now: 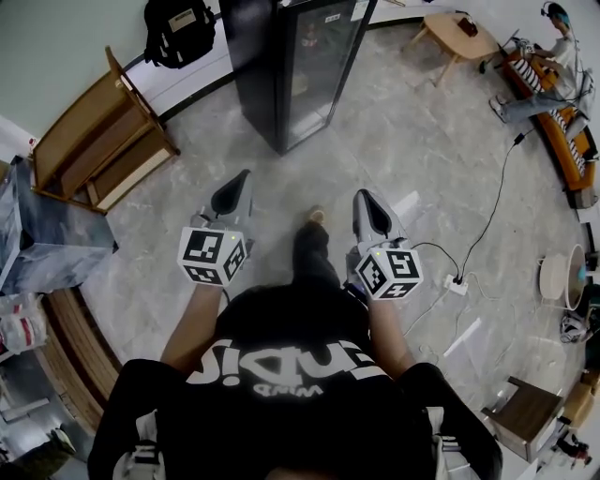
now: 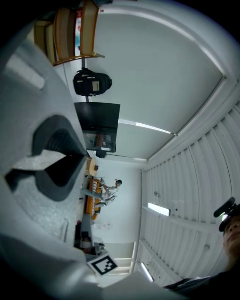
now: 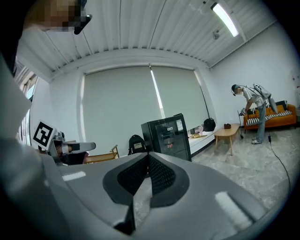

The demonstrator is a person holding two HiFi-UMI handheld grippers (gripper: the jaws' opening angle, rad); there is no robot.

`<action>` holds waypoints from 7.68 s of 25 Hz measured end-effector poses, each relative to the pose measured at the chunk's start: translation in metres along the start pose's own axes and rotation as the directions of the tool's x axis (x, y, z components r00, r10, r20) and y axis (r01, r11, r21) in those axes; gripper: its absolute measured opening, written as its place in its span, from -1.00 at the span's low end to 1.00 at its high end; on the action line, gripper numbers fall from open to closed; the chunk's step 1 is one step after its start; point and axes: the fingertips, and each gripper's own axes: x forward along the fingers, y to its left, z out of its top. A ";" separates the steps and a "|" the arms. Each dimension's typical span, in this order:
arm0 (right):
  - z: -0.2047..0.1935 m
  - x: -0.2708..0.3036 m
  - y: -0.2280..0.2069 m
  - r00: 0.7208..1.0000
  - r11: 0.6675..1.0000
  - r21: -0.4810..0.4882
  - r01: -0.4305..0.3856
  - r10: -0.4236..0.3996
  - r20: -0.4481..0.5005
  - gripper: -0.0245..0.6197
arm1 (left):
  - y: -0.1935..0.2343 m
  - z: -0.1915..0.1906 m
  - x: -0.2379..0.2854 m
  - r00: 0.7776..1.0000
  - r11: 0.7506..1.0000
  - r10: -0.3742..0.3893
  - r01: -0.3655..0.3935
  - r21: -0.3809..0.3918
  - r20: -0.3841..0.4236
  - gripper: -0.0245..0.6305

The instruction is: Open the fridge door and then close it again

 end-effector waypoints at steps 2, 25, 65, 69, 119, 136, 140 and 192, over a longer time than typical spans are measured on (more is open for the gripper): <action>0.006 0.021 -0.013 1.000 1.000 -0.003 -0.006 0.006 -0.004 -0.93 | 0.008 0.005 0.022 1.000 1.000 0.003 -0.003 -0.006 0.007 -0.93; 0.108 0.256 -0.154 0.971 0.973 -0.038 -0.228 0.225 -0.084 -0.93 | 0.081 0.070 0.256 0.984 0.983 0.180 -0.180 -0.044 0.010 -0.93; 0.127 0.364 -0.158 0.975 0.978 -0.012 -0.209 0.207 -0.076 -0.93 | 0.150 0.074 0.345 0.997 0.994 0.075 -0.076 -0.084 -0.022 -0.14; 0.125 0.368 -0.158 0.976 0.979 -0.008 -0.203 0.201 -0.080 -0.93 | 0.151 0.065 0.353 0.997 0.995 0.060 -0.063 -0.081 -0.039 -0.15; 0.112 0.378 -0.197 0.984 0.994 -0.005 -0.106 0.104 -0.144 -0.93 | 0.204 -0.024 0.468 0.978 0.996 0.045 -0.060 -0.066 -0.205 -0.73; 0.107 0.377 -0.192 0.977 0.990 -0.009 -0.141 0.137 -0.160 -0.93 | 0.204 -0.024 0.465 0.975 0.992 0.054 -0.077 -0.101 -0.217 -0.77; 0.108 0.375 -0.192 0.977 0.990 -0.006 -0.142 0.139 -0.163 -0.93 | 0.202 -0.023 0.464 0.974 0.991 0.052 -0.078 -0.110 -0.220 -0.77; 0.110 0.312 -0.234 0.995 1.000 0.019 -0.004 0.006 -0.098 -0.93 | 0.017 -0.047 0.440 0.938 0.970 -0.231 0.202 -0.134 -0.259 -0.88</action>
